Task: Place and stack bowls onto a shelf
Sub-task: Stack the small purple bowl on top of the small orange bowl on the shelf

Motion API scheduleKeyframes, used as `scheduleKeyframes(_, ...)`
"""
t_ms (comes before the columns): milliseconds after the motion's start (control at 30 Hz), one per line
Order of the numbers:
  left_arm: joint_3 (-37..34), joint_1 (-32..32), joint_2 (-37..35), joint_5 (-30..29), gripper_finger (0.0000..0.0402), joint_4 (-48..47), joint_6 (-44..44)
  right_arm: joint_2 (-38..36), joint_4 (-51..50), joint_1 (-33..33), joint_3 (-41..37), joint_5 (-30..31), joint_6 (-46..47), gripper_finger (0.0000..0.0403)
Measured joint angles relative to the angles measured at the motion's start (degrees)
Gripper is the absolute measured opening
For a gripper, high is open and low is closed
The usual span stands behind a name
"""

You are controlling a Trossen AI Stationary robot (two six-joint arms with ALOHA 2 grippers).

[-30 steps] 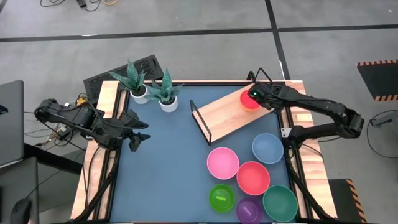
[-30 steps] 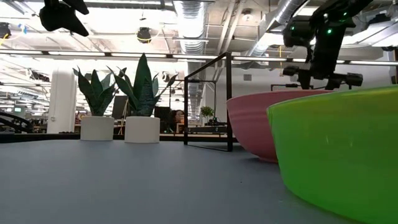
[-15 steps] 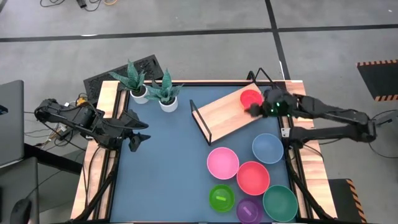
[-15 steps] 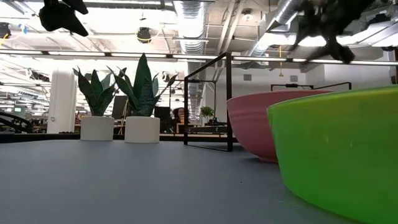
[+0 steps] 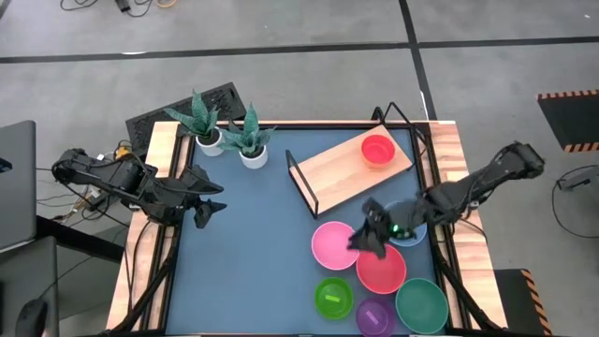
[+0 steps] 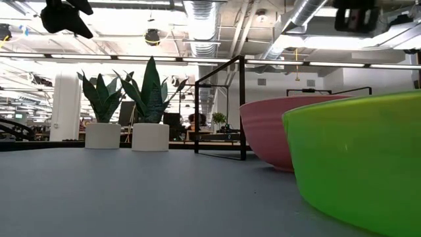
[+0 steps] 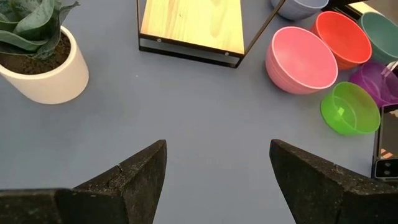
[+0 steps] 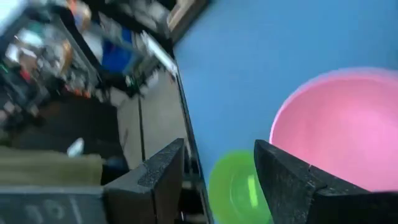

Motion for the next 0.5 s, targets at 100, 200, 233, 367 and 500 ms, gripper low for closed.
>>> scheduleKeyframes(100,0.0,0.0,0.0,0.0,0.0269,0.0,-0.1,4.7,-1.1,3.8,2.7,0.0,1.3,0.0218)
scheduleKeyframes(200,0.0,0.0,0.0,0.0,0.0269,0.0,-0.2,9.0,-6.2,6.4,7.5,-0.1,1.0,0.0218)
scheduleKeyframes(233,0.0,0.0,0.0,0.0,0.0269,0.0,-0.2,10.4,-9.0,7.0,9.7,-0.2,0.8,0.0218)
scheduleKeyframes(367,0.0,0.0,0.0,0.0,0.0269,0.0,-0.2,16.8,-22.8,9.4,19.0,-0.2,-1.2,0.0218)
scheduleKeyframes(500,0.0,0.0,0.0,0.0,0.0269,0.0,-0.2,23.9,-34.3,12.2,28.4,-0.2,-6.1,0.0218)
